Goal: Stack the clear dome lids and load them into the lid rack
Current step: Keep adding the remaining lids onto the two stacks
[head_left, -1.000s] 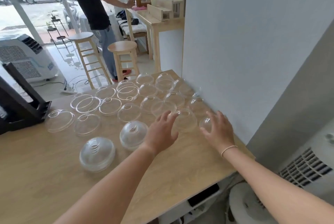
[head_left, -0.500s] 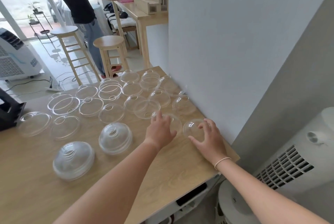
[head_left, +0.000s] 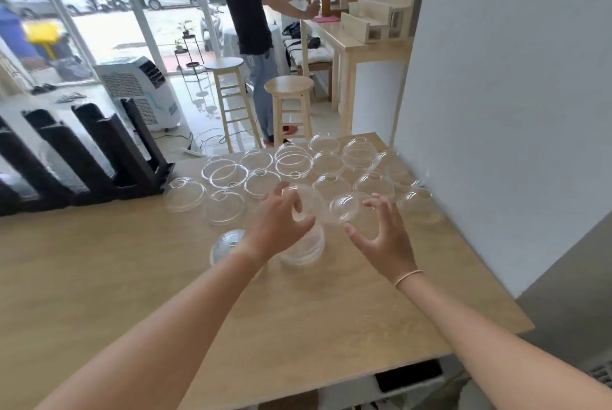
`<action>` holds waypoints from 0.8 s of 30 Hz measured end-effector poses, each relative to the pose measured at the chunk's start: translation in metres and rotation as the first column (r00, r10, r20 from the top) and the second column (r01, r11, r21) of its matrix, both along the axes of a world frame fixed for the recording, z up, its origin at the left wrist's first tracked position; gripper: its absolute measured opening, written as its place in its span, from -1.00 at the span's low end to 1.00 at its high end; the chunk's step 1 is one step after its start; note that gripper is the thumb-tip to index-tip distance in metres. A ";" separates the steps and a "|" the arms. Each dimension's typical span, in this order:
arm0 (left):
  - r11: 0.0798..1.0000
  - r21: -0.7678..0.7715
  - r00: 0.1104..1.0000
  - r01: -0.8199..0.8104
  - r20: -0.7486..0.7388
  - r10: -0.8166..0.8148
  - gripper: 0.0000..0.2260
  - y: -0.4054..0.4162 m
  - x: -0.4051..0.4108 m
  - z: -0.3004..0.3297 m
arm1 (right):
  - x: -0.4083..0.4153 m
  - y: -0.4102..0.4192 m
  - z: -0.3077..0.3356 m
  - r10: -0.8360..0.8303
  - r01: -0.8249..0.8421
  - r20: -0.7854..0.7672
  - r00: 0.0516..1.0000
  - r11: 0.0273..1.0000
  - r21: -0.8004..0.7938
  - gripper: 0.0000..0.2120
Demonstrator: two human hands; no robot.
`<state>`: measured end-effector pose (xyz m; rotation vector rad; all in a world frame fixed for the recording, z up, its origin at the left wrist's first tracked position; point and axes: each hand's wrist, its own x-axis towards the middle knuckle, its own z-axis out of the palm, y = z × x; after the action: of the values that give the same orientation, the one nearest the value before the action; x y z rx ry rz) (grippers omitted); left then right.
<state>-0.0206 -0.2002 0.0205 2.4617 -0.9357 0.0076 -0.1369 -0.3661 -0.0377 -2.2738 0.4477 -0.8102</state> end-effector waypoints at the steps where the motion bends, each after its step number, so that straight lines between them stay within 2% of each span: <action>1: 0.999 0.011 1.000 -0.031 0.000 0.031 -0.75 0.015 0.005 0.002 | 0.008 0.012 0.001 0.034 -0.034 0.002 0.999 0.999 -0.009 -0.49; 5: 0.992 0.054 0.993 -0.118 0.020 0.118 -0.74 0.067 0.020 -0.006 | 0.035 0.051 0.000 0.145 -0.145 -0.013 0.989 0.989 -0.041 -0.53; 12: 0.983 0.089 0.983 -0.162 -0.075 0.169 -0.76 0.105 0.028 -0.033 | 0.060 0.076 -0.012 0.172 -0.205 -0.261 0.950 0.973 -0.104 -0.51; 15: 0.984 0.114 0.980 -0.140 -0.122 0.154 -0.73 0.109 0.028 -0.043 | 0.065 0.078 -0.015 0.166 -0.223 -0.345 0.924 0.966 -0.133 -0.50; 19: 0.982 0.146 0.986 -0.120 -0.099 0.135 -0.66 0.108 0.027 -0.044 | 0.065 0.075 -0.011 0.166 -0.231 -0.387 0.907 0.965 -0.127 -0.53; 21: 0.982 0.190 0.992 -0.013 -0.117 0.036 -0.60 0.120 0.045 -0.052 | 0.069 0.092 -0.013 0.075 -0.147 -0.411 0.908 0.978 -0.146 -0.54; 24: 0.976 0.217 0.991 0.011 -0.129 0.017 -0.56 0.116 0.040 -0.052 | 0.064 0.089 -0.011 0.079 -0.148 -0.428 0.900 0.980 -0.132 -0.55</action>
<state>0.0198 -0.0839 -0.0319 2.6257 -0.9179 -0.2649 -0.0727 -0.2769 -0.0482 -2.6074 0.4473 -0.2967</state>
